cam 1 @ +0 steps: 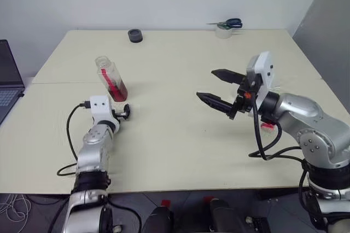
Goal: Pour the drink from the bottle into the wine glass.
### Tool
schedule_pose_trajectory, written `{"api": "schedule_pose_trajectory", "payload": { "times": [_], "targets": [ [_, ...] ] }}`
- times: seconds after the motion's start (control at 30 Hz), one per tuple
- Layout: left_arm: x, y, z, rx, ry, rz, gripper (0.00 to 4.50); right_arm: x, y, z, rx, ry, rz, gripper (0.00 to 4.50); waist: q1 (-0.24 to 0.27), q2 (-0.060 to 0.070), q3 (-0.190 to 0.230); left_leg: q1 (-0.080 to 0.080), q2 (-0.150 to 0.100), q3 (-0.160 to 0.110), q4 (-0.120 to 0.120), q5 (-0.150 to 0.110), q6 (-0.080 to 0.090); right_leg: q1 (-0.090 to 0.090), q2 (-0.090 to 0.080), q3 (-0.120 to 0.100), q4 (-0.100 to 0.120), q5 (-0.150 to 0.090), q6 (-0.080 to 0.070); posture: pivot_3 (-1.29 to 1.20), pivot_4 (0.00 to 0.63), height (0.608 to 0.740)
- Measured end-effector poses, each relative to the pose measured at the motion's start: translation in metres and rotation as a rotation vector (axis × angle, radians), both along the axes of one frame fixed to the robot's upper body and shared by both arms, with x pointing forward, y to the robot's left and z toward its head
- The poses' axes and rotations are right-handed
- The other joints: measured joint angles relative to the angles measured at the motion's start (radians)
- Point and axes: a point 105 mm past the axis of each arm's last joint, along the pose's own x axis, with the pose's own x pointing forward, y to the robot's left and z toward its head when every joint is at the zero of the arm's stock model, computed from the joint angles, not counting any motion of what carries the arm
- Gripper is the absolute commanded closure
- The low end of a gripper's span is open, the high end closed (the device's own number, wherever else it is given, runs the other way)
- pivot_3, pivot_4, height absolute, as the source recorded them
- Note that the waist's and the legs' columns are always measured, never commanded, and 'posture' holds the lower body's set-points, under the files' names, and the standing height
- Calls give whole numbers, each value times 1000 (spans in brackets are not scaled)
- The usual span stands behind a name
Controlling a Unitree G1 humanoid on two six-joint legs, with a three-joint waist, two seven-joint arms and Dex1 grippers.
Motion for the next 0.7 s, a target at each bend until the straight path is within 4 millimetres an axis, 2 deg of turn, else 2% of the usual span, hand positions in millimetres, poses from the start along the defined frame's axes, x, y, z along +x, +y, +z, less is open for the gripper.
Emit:
{"api": "schedule_pose_trajectory", "payload": {
  "times": [0.1, 0.2, 0.23, 0.3, 0.37, 0.43, 0.5, 0.6, 0.7],
  "targets": [
    [-18, -23, -5, 7, 29, -101, 7, 7, -21, -26, -72, 20, -127, 0, 3, 0, 0, 1, 0, 0, 0, 0, 0, 2, 0, 0, 0, 0, 0, 0, 150, 740],
    [-32, -68, -2, 33, 30, -332, 7, 12, -33, -43, -60, 53, -229, 0, 5, 0, 0, 1, 0, 0, 0, 0, 0, 2, 0, 0, 1, 0, 0, 0, 150, 740],
    [-36, -87, 5, 33, 9, -434, 7, 14, -39, -44, -50, 53, -278, 0, 7, 0, 0, 1, 0, 0, 0, 0, 0, 2, 0, 0, 1, 0, 0, 0, 150, 740],
    [-44, -114, 31, 52, -73, -627, 7, 20, -58, -48, -52, 45, -415, 0, 9, 0, 0, 2, 1, 0, 0, 0, 0, 2, 1, 0, 1, 0, 0, 0, 150, 740],
    [-53, -126, 57, 120, -148, -787, 7, 25, -80, -51, 3, 62, -570, 0, 8, 0, 0, 3, 2, 0, -1, 0, 0, 3, 2, 0, 1, 0, 0, 0, 150, 740],
    [-63, -135, 71, 179, -182, -921, 7, 27, -95, -55, 97, 108, -693, 0, 1, 3, -2, 4, 2, 2, -1, 0, 0, 2, 4, 1, 1, 0, 0, 0, 150, 740],
    [-73, -145, 76, 168, -193, -1027, 7, 29, -102, -61, 153, 157, -765, 0, -2, 5, -2, 4, 2, 4, -1, 0, 0, 2, 4, 1, 1, 0, 0, 0, 150, 740],
    [-82, -157, 74, 138, -187, -1132, 7, 36, -102, -65, 228, 219, -827, 0, -6, 5, -2, 4, 3, 3, -1, 0, 0, 2, 5, 1, 2, 0, 0, 0, 150, 740],
    [-81, -160, 81, 141, -215, -1157, 7, 48, -109, -66, 316, 272, -914, 0, -3, 5, -2, 4, 2, 3, -1, 0, 0, 2, 5, 0, 2, 0, 0, 0, 150, 740]
  ]
}}
